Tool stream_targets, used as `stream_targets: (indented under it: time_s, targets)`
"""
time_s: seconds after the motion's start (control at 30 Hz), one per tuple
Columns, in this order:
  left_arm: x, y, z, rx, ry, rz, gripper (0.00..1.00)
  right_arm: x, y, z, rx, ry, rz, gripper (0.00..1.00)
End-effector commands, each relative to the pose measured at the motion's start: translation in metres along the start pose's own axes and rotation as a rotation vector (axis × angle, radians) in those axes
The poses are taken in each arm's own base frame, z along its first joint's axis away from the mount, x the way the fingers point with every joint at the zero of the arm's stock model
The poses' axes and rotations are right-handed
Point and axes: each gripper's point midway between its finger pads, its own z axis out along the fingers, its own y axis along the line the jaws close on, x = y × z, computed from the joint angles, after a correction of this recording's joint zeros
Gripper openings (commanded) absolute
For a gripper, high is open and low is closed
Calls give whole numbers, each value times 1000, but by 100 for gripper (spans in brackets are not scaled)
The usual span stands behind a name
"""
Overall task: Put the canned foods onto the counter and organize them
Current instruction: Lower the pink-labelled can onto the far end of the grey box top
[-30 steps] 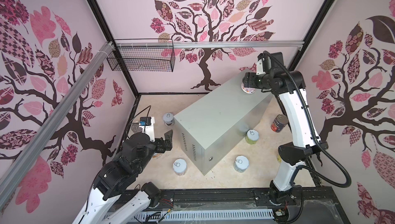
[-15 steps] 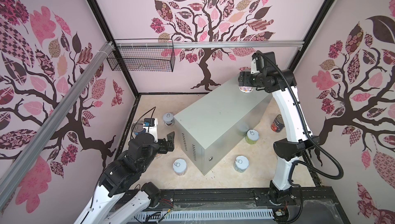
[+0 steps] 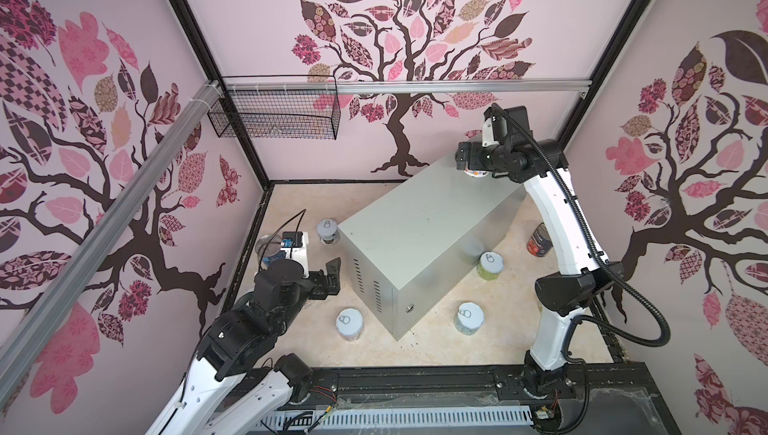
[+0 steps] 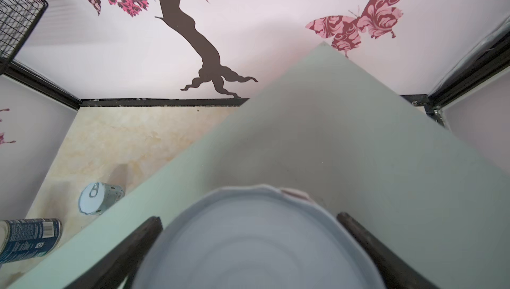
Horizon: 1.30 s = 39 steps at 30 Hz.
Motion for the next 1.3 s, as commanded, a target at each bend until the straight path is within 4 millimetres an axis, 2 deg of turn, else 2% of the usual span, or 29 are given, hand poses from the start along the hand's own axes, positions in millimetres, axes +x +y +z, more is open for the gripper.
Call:
stream_targets:
  time_s: [0.0, 0.17, 0.37, 0.83, 1.27]
  targets:
    - [7, 0, 2, 12, 4, -26, 98, -15, 5, -43, -42, -104, -3, 100]
    - [8, 3, 0, 2, 0, -26, 98, -5, 3, -51, -57, -129, 0, 100]
    - [7, 6, -2, -8, -10, -34, 98, -2, 1, -47, -53, -147, -9, 96]
    - [8, 5, 5, -22, 2, -27, 98, -6, -7, -26, 7, -159, -6, 77]
    - [5, 8, 9, -53, -11, 2, 98, -3, -11, -2, 47, -128, -13, 74]
